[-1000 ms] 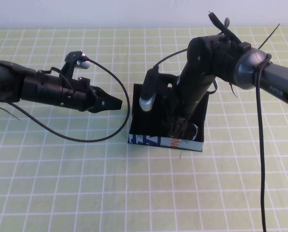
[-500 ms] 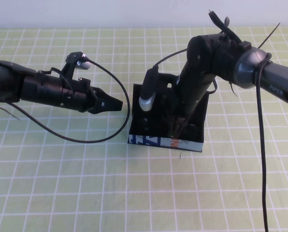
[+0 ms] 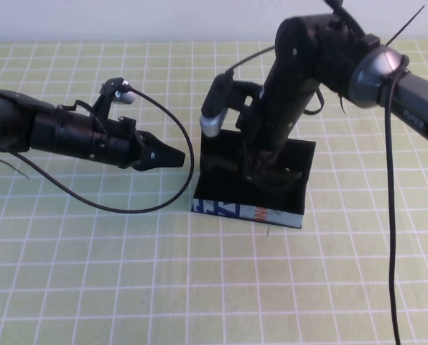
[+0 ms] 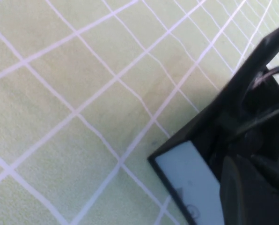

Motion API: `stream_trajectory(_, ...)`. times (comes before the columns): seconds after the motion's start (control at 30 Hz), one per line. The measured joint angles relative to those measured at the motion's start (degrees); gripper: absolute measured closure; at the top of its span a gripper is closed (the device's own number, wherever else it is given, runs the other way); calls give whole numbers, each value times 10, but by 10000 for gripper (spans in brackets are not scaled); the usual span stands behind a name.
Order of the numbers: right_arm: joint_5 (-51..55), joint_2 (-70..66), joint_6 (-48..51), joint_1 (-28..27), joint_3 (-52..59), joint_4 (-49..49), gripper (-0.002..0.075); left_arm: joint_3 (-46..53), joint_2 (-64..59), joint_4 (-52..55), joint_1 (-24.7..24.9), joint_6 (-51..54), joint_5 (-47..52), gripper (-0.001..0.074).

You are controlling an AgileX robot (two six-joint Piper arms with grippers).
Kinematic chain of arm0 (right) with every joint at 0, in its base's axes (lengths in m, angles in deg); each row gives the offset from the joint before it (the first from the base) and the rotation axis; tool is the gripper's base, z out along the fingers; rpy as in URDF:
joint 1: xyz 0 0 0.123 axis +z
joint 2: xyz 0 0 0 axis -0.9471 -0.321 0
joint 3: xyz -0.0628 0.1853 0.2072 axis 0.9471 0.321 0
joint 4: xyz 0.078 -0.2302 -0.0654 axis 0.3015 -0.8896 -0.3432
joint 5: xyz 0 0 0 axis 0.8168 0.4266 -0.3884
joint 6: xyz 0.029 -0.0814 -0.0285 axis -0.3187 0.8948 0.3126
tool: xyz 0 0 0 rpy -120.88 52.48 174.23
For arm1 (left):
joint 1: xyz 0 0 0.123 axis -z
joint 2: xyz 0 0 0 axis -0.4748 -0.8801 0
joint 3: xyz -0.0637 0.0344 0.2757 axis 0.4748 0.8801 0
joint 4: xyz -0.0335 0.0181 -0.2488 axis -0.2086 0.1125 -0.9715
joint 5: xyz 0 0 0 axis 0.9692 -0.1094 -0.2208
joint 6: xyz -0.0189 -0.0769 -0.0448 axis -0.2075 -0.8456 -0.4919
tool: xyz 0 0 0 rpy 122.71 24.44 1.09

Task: Take glasses out of glasses case
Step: Pick up the glasses from the glasses case, then place the glasses on the table

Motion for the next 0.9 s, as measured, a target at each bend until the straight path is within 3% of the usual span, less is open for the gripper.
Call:
stream_trajectory(0.23, 6, 42, -71, 0, -13, 0, 715, 0, 30, 1, -1, -10, 1, 739)
stream_trajectory(0.47, 9, 139, -211, 0, 9, -31, 715, 0, 85, 14, -1, -17, 6, 739)
stream_trajectory(0.67, 8, 244, -323, -52, 142, -63, 715, 0, 109, 35, -1, -36, 10, 739)
stream_trajectory(0.9, -127, 321, -414, -162, 362, -8, 715, 0, 118, 37, -1, -53, 11, 739)
